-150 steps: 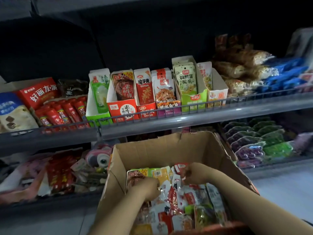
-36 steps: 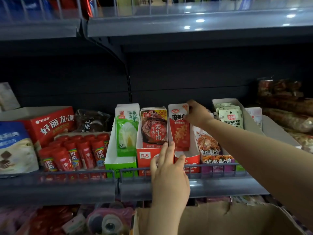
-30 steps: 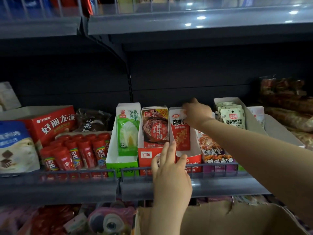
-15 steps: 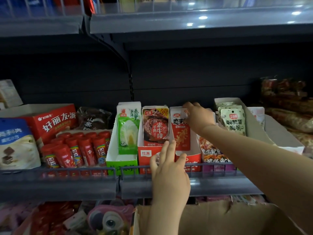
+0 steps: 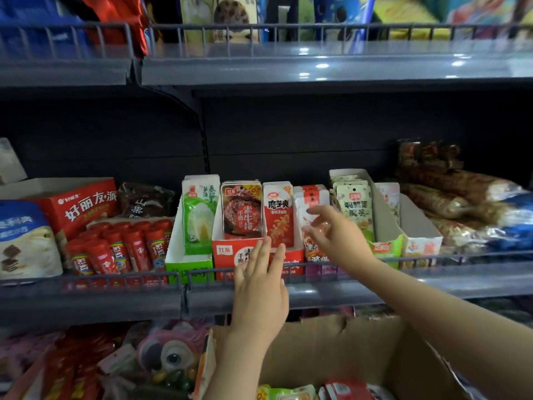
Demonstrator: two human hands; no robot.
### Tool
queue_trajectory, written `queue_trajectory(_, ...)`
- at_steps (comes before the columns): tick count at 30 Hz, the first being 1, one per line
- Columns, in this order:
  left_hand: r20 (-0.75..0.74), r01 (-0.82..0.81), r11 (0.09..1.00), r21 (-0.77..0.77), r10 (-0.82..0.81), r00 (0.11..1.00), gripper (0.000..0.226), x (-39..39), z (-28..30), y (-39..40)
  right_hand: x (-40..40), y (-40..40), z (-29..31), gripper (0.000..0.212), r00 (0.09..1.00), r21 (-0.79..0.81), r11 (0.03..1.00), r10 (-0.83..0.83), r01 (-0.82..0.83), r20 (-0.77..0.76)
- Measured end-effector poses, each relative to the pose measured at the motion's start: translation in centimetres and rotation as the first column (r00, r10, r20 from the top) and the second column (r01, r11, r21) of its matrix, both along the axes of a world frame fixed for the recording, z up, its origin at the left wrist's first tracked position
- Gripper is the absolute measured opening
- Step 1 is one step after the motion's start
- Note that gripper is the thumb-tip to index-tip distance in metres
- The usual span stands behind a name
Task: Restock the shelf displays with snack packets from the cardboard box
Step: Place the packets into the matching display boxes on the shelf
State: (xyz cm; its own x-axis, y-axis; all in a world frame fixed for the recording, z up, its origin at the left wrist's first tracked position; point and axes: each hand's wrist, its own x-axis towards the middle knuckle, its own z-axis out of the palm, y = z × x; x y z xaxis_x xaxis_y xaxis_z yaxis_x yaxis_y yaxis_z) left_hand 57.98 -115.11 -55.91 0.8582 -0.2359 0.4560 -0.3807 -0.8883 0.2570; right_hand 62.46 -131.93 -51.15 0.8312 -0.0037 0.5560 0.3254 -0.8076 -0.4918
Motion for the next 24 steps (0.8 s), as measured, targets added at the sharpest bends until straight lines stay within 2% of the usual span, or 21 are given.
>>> queue_trajectory(3, -0.002, 0.038, 0.999, -0.002, -0.038, 0.999, 0.058, -1.1, -0.8, -0.5, -3.3, -0.8, -1.9, 0.03, 1.0, 0.06, 0.998, 0.018, -0.017, -0.017)
queue_trajectory(7, -0.03, 0.091, 0.995, -0.039, -0.092, 0.995, 0.05, -2.9, -2.5, -1.4, -7.1, -2.0, -5.7, 0.021, 0.993, 0.116, 0.993, 0.019, -0.005, -0.12)
queue_trajectory(12, -0.223, 0.138, 0.981, -0.139, -0.167, 0.961, 0.039, -4.4, -5.1, -2.2, -10.3, -3.3, -11.3, 0.026, 0.948, 0.092, 0.995, 0.002, 0.029, -0.319)
queue_trajectory(18, -0.463, 0.123, 0.987, -0.108, -0.159, 0.872, 0.032, -5.0, -7.6, -3.1, -12.4, -4.6, -16.2, 0.034, 0.817, 0.065, 0.998, 0.028, 0.012, -0.576)
queue_trajectory(21, -0.581, 0.136, 0.99, -0.047, -0.138, 0.802, 0.031, -4.8, -9.2, -3.4, -12.5, -4.9, -18.4, 0.034, 0.703, 0.017, 1.0, 0.013, 0.0, -0.711)
queue_trajectory(24, -0.677, 0.141, 0.99, -0.011, -0.112, 0.728, 0.029, -4.6, -10.6, -3.6, -12.5, -4.6, -20.5, 0.038, 0.577, 0.011, 0.997, 0.056, -0.083, -0.815)
